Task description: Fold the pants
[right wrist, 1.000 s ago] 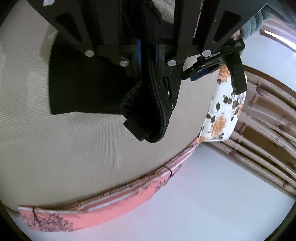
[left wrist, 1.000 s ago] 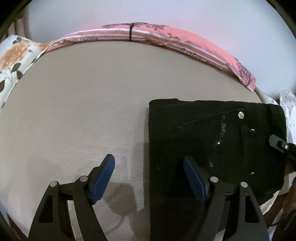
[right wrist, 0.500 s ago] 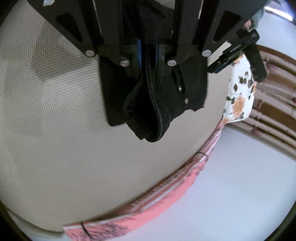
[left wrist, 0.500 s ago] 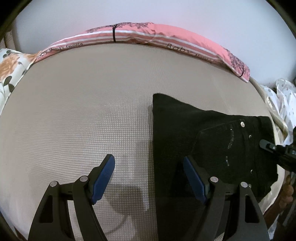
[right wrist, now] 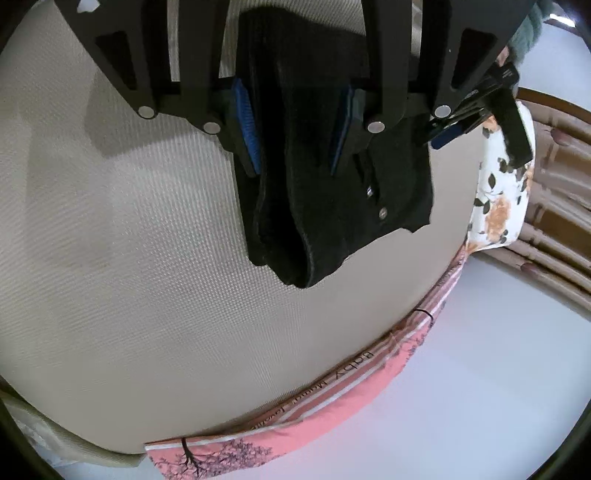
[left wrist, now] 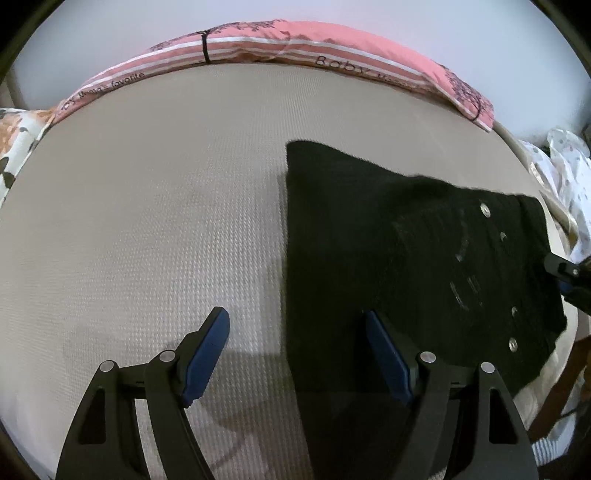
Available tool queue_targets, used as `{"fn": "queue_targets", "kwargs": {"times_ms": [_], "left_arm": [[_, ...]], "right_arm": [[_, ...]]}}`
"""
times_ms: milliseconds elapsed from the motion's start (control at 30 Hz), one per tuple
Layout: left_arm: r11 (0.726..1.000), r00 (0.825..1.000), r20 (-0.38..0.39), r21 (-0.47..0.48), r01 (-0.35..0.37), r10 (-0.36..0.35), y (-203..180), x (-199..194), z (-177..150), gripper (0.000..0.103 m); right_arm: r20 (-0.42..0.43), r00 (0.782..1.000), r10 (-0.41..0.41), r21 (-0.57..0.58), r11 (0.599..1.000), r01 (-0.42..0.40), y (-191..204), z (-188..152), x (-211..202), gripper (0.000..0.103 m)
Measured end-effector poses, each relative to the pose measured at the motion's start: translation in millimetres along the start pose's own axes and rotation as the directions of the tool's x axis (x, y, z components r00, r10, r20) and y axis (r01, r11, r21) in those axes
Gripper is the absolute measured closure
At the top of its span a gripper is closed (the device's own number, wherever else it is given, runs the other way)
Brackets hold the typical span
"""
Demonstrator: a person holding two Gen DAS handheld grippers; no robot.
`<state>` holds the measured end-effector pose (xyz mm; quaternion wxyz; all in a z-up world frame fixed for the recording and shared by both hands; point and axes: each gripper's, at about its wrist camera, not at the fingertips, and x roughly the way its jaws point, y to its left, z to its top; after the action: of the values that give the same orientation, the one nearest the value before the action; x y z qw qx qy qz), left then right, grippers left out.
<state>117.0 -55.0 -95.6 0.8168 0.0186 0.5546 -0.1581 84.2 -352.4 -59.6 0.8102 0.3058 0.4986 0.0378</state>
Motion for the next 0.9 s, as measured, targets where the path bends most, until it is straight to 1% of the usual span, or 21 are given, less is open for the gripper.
{"fn": "queue_targets", "kwargs": {"times_ms": [67, 100, 133, 200, 233, 300, 433, 533, 600, 700, 867, 900], "left_arm": [[1.0, 1.0, -0.004, 0.013, 0.005, -0.005, -3.7, -2.9, -7.2, 0.026], [1.0, 1.0, -0.006, 0.02, 0.004, -0.004, -5.0, -4.2, -10.6, 0.026], [1.0, 1.0, -0.007, 0.027, 0.015, -0.015, -6.3, -6.1, -14.7, 0.026], [0.999, 1.0, -0.014, 0.031, 0.024, -0.023, -7.9, -7.8, -18.1, 0.026], [0.999, 0.999, -0.017, 0.032, 0.032, -0.031, -8.7, -9.1, -20.1, 0.026], [0.998, 0.999, -0.022, 0.039, 0.043, -0.042, -10.7, -12.0, -23.0, 0.026], [0.995, 0.998, -0.025, 0.082, 0.063, -0.061, -15.6, -22.1, -31.5, 0.026], [0.992, 0.998, -0.03, 0.117, 0.054, -0.051, -16.9, -23.5, -40.0, 0.026], [0.992, 0.998, -0.042, 0.11, 0.056, -0.051, -15.0, -20.0, -42.4, 0.026], [0.994, 0.996, -0.061, 0.076, 0.073, -0.068, -11.9, -16.1, -39.7, 0.026], [0.993, 0.999, -0.039, 0.113, 0.032, -0.028, -22.2, -23.0, -37.7, 0.026], [0.993, 0.999, -0.037, 0.115, 0.024, -0.02, -24.0, -24.1, -36.2, 0.026]], "right_arm": [[-0.025, 1.0, -0.003, -0.015, 1.0, 0.002, 2.0, -7.1, -4.8, 0.071], [-0.031, 1.0, -0.003, -0.019, 1.0, 0.003, 2.3, -12.2, -8.1, 0.076], [-0.038, 0.999, -0.006, -0.024, 1.0, 0.005, 3.0, -17.6, -10.6, 0.083], [-0.051, 0.998, -0.027, -0.038, 0.999, 0.025, 6.3, -25.4, -12.2, 0.091], [-0.05, 0.998, -0.04, -0.053, 0.998, 0.038, 8.7, -29.0, -14.1, 0.094], [-0.035, 0.998, -0.045, -0.071, 0.997, 0.042, 13.6, -32.3, -20.2, 0.097], [-0.019, 0.999, -0.047, -0.088, 0.995, 0.045, 21.5, -38.9, -37.0, 0.098], [-0.04, 0.997, -0.065, -0.073, 0.995, 0.062, 12.8, -46.6, -35.6, 0.098], [-0.065, 0.996, -0.06, -0.041, 0.998, 0.058, 0.9, -51.2, -26.4, 0.098], [-0.077, 0.996, -0.053, -0.009, 0.999, 0.052, -10.0, -54.4, -17.5, 0.098], [-0.075, 0.996, -0.044, -0.002, 0.999, 0.044, -12.0, -54.9, -17.9, 0.097], [-0.07, 0.996, -0.047, -0.008, 0.999, 0.047, -11.1, -54.7, -18.5, 0.093]]}}
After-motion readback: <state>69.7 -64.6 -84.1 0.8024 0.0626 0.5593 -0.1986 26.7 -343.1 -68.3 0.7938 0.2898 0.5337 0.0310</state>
